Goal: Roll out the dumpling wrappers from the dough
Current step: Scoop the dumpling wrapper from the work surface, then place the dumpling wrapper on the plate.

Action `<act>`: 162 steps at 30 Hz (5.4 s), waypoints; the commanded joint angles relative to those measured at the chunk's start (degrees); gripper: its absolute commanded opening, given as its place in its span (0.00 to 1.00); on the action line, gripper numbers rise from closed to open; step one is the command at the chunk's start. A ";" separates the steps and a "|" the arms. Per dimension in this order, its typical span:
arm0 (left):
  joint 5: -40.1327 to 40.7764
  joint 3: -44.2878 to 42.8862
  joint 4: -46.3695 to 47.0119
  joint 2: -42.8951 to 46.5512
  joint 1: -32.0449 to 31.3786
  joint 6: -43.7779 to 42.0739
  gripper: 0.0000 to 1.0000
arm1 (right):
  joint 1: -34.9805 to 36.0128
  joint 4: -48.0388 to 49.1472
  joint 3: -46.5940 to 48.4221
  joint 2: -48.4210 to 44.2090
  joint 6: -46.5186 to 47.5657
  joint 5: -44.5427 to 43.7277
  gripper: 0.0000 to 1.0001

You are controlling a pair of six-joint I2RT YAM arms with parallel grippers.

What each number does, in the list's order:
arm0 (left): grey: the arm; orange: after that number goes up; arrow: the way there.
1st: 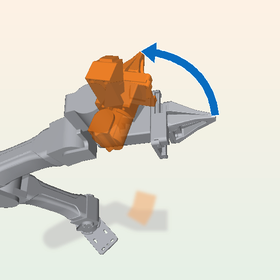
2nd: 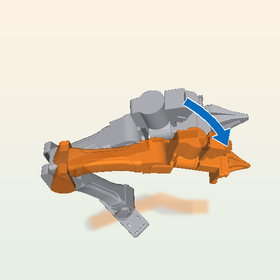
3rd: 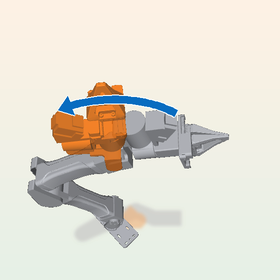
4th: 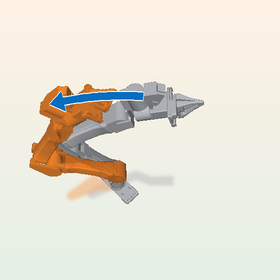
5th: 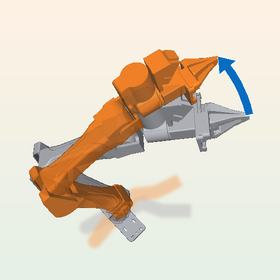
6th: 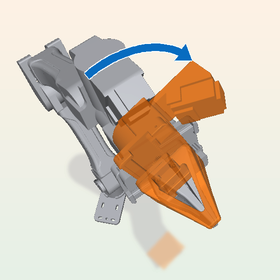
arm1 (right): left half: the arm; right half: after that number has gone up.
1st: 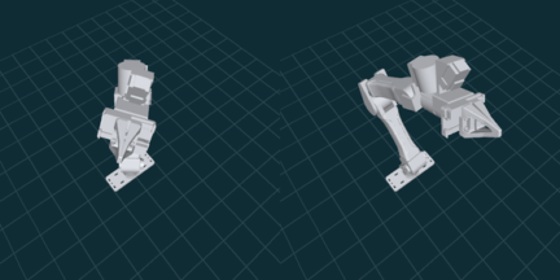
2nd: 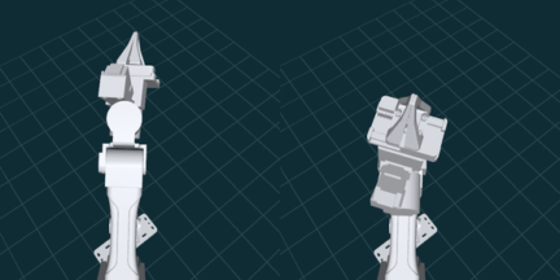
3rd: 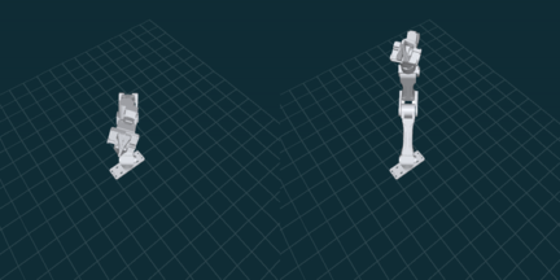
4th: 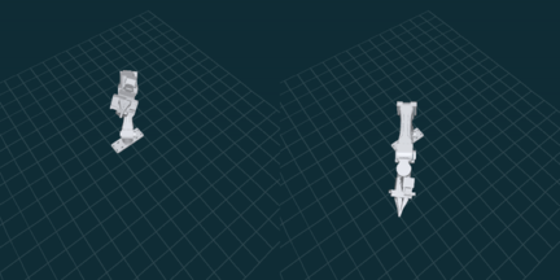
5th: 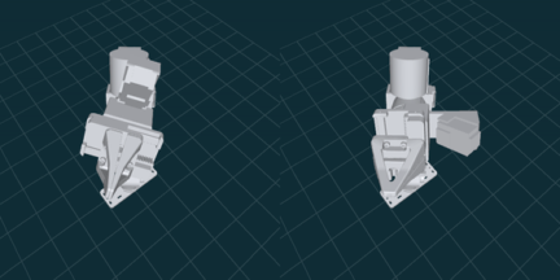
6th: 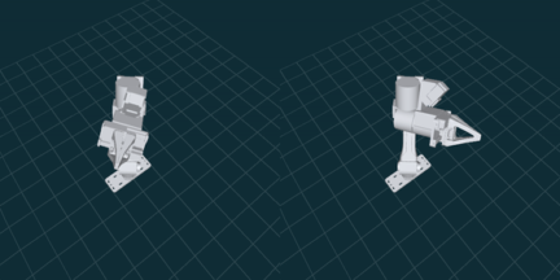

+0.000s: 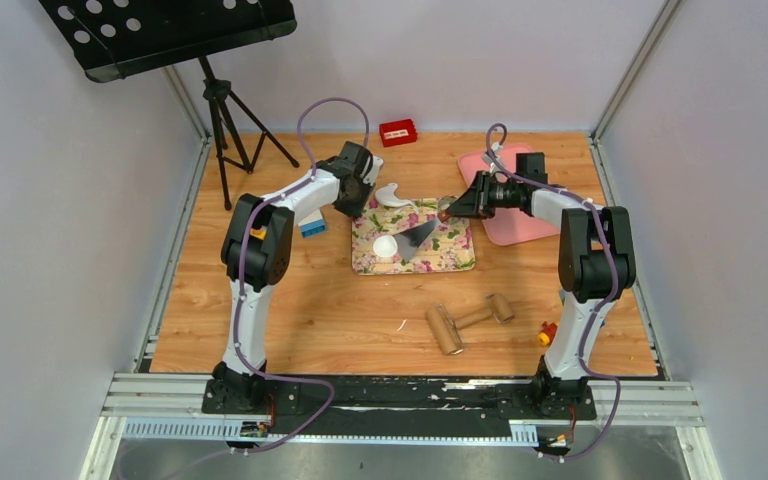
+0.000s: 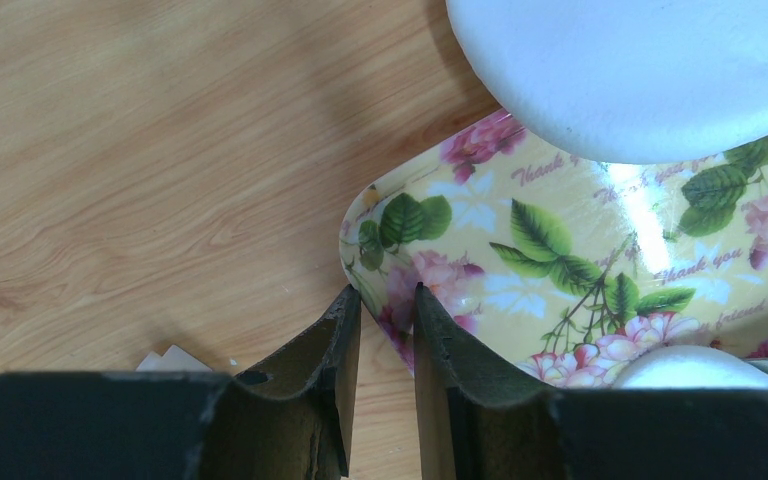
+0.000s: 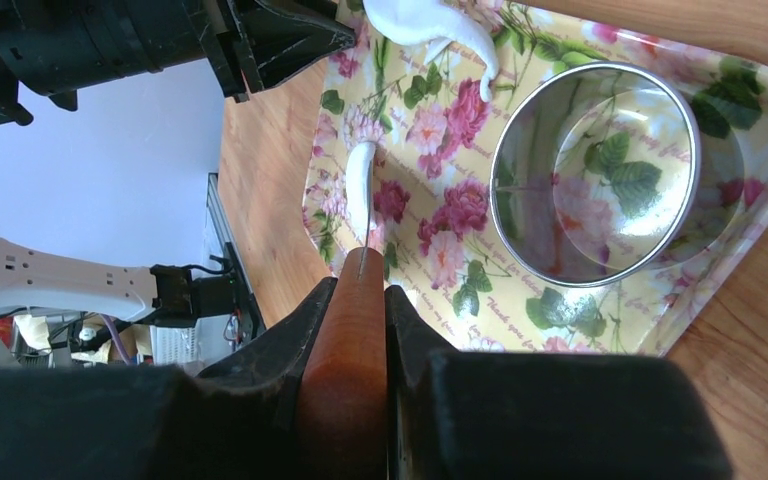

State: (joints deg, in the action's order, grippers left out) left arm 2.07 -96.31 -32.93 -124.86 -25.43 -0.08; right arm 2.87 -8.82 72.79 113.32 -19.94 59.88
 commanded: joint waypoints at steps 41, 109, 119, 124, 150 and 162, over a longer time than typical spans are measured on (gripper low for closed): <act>-0.63 1.04 -3.62 -0.39 -1.59 0.88 0.32 | 2.47 5.88 0.48 4.67 -0.98 0.99 0.00; -19.48 4.02 -10.73 16.85 4.60 -13.55 1.00 | -36.32 14.33 -4.97 -12.10 -13.87 -11.57 0.00; -20.48 6.77 -8.05 16.97 4.60 -11.31 1.00 | -34.56 15.59 -3.90 -8.52 -12.71 -12.95 0.00; -20.62 7.32 -7.67 16.75 4.51 -11.32 1.00 | -33.81 16.31 -4.07 -7.64 -13.14 -12.49 0.00; -20.78 8.48 -6.54 15.53 3.99 -10.75 1.00 | -33.47 14.93 -3.89 -6.51 -10.87 -12.98 0.00; -20.83 8.51 -6.44 15.12 3.90 -10.65 1.00 | -32.81 13.12 -3.80 -7.30 -8.21 -14.39 0.00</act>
State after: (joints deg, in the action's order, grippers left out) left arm -17.93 -87.99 -40.84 -110.89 -21.30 -11.60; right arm -30.52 3.53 66.61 106.85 -30.41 45.93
